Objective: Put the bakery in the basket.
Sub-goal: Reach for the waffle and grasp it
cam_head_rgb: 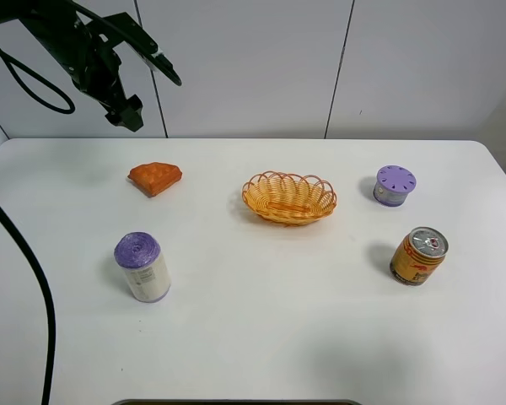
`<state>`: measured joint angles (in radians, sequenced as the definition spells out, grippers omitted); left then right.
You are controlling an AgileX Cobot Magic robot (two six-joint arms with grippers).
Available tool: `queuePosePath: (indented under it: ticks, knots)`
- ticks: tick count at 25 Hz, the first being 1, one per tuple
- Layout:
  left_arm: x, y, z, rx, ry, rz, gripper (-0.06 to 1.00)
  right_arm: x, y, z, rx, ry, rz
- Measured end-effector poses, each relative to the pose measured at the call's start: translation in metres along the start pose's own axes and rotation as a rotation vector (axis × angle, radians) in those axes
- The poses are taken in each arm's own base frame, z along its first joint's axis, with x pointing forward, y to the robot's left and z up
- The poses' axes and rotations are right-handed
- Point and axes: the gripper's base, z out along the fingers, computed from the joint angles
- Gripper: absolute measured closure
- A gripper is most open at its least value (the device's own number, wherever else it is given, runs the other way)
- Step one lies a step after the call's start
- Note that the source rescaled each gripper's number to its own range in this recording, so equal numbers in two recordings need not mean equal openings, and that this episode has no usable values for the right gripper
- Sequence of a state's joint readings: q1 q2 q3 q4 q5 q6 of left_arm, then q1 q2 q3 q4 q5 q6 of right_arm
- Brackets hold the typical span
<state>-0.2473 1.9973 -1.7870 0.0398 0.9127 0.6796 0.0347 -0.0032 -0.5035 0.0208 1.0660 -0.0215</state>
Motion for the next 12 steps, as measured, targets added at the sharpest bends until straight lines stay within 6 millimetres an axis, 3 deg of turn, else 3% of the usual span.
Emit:
queuePosePath:
  ticks: [12]
  knots:
    - [0.001, -0.007, 0.068, 0.067, 0.03, -0.008, -0.02, 0.0, 0.0, 0.0, 0.0, 0.0, 0.0]
